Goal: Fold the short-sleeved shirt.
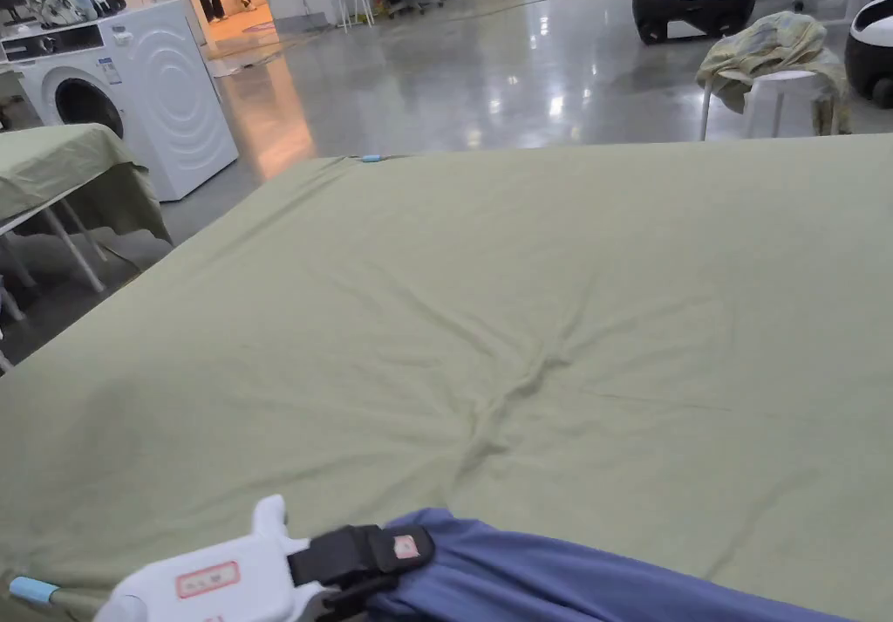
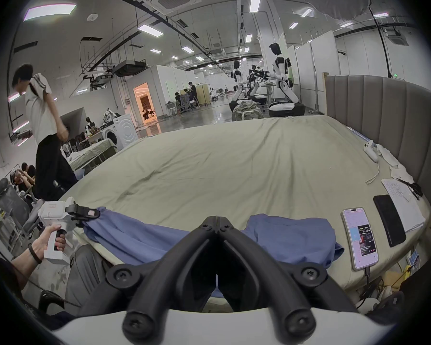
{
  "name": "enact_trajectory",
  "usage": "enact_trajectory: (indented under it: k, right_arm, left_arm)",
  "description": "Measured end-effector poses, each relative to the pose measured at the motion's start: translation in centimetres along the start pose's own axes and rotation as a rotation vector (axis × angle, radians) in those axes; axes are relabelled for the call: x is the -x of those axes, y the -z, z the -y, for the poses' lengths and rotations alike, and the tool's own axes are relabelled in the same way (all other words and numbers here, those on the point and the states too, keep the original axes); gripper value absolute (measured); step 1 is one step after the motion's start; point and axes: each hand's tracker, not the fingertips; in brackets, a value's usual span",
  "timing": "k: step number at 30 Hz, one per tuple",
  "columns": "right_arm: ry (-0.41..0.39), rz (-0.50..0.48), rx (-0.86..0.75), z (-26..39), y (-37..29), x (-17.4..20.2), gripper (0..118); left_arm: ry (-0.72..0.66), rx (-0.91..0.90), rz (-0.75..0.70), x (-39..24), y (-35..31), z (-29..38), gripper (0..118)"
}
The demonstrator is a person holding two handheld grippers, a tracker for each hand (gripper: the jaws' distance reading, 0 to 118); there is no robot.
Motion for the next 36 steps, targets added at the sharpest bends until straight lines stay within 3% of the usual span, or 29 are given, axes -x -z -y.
enact_trajectory:
  k: [1,4,8,11,15,17,19,20,22,23,26,27,28,29,33,36]
  right_arm:
    - [0.004,0.000,-0.004,0.0,0.0,-0.1,0]
    - [0.018,0.000,-0.010,0.0,-0.1,-0.6,0]
    - [0.046,-0.005,-0.015,0.2,0.1,-1.2,0]
    - [0.072,-0.009,-0.019,0.3,0.1,-1.3,0]
    - [0.092,-0.028,-0.027,0.1,-0.5,-1.4,0]
    - [0.081,-0.016,-0.026,0.1,-1.1,-1.1,0]
    - [0.064,0.008,-0.024,0.5,-1.9,-1.5,0]
    - [0.056,0.016,-0.024,0.7,-2.3,-1.6,0]
    - [0.045,0.040,-0.020,1.1,-2.9,-1.8,0]
    - [0.043,0.056,-0.018,1.5,-3.0,-2.2,0]
    - [0.065,0.068,-0.001,2.2,-2.9,-3.1,0]
    - [0.076,0.069,0.002,2.4,-2.7,-3.3,0]
    - [0.088,0.066,0.004,2.5,-2.7,-3.5,0]
    - [0.097,0.061,0.005,2.6,-2.6,-3.7,0]
    - [0.108,0.054,0.008,2.9,-2.1,-4.0,0]
    - [0.105,0.043,0.017,3.0,-2.0,-3.5,0]
  left_arm:
    - [0.002,-0.027,0.025,-0.8,-1.3,-0.8,10]
    - [0.182,-0.102,-0.098,-4.1,-5.7,-3.4,10]
    - [0.316,-0.143,-0.196,-8.8,-8.5,-4.9,10]
    - [0.462,-0.095,-0.191,-13.8,-5.4,-1.0,10]
    - [0.438,0.098,-0.063,-15.0,3.8,6.0,10]
    - [0.423,0.183,-0.076,-15.0,8.9,9.8,11]
    - [0.494,0.274,-0.126,-15.6,12.7,12.5,12]
    - [0.549,0.279,-0.165,-15.4,14.0,13.2,18]
    - [0.587,0.295,-0.118,-15.4,15.3,13.6,63]
    - [0.574,0.271,-0.106,-15.6,15.1,13.5,69]
    - [0.533,0.243,0.028,-15.5,13.3,11.6,67]
    - [0.538,0.234,0.041,-15.5,12.6,11.2,53]
    - [0.538,0.220,0.056,-15.2,11.8,10.8,25]
    - [0.520,0.198,0.065,-14.4,11.2,9.9,5]
    - [0.471,0.167,-0.030,-12.9,12.7,11.4,5]
    - [0.432,0.349,-0.037,-10.7,16.9,14.1,5]
